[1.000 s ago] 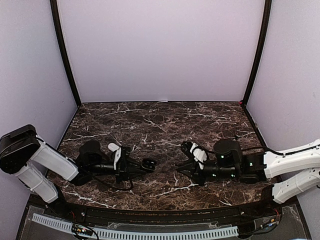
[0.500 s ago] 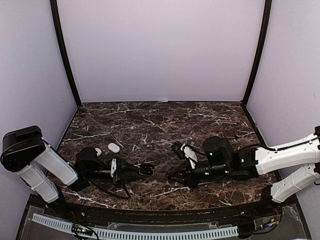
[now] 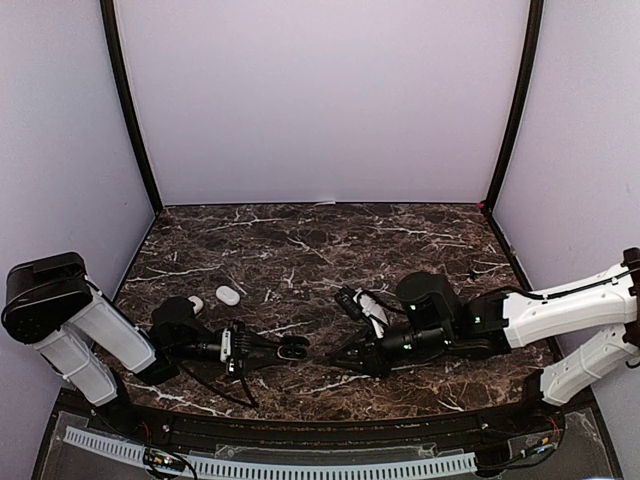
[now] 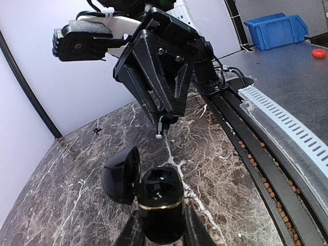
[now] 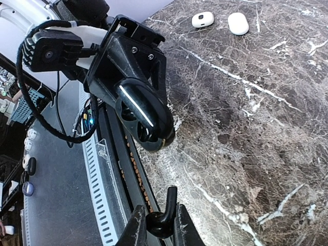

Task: Insert the wireless bluetooth earbuds into the charging case
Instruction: Insert the right earbud into the right side groove of the charging case.

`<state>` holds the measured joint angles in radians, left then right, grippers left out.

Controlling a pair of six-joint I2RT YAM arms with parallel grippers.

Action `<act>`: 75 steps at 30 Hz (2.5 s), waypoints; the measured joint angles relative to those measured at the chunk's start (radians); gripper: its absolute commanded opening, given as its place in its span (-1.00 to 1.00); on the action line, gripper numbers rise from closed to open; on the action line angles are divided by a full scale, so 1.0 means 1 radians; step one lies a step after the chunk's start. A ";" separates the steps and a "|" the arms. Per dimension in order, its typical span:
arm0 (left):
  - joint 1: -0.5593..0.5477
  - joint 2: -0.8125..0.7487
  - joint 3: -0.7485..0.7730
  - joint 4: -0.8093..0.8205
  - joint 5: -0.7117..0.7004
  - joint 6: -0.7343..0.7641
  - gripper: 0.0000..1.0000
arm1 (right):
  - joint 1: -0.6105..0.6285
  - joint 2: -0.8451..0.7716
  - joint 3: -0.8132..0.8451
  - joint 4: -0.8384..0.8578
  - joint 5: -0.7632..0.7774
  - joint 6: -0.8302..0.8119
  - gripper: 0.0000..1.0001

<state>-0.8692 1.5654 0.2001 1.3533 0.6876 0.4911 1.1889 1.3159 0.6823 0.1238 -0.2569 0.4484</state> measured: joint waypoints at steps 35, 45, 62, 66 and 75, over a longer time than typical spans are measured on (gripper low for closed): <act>-0.033 0.003 0.000 -0.035 -0.108 0.054 -1.00 | 0.005 0.163 0.114 0.069 -0.045 0.206 -0.91; -0.039 -0.008 0.000 -0.063 -0.122 0.070 -1.00 | 0.007 0.194 0.141 0.031 -0.030 0.228 -0.91; -0.057 -0.008 0.005 -0.134 -0.162 0.116 -1.00 | 0.007 0.263 0.221 -0.097 -0.004 0.277 -0.93; -0.069 -0.008 0.013 -0.153 -0.180 0.132 -1.00 | 0.001 0.264 0.225 -0.116 -0.003 0.296 -0.94; -0.090 0.018 0.027 -0.182 -0.237 0.150 -1.00 | -0.024 0.317 0.251 -0.141 -0.023 0.329 -0.94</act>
<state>-0.9588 1.5833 0.2276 1.1713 0.4507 0.6411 1.1645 1.6333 0.9337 -0.0174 -0.2798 0.7773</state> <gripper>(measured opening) 0.246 0.133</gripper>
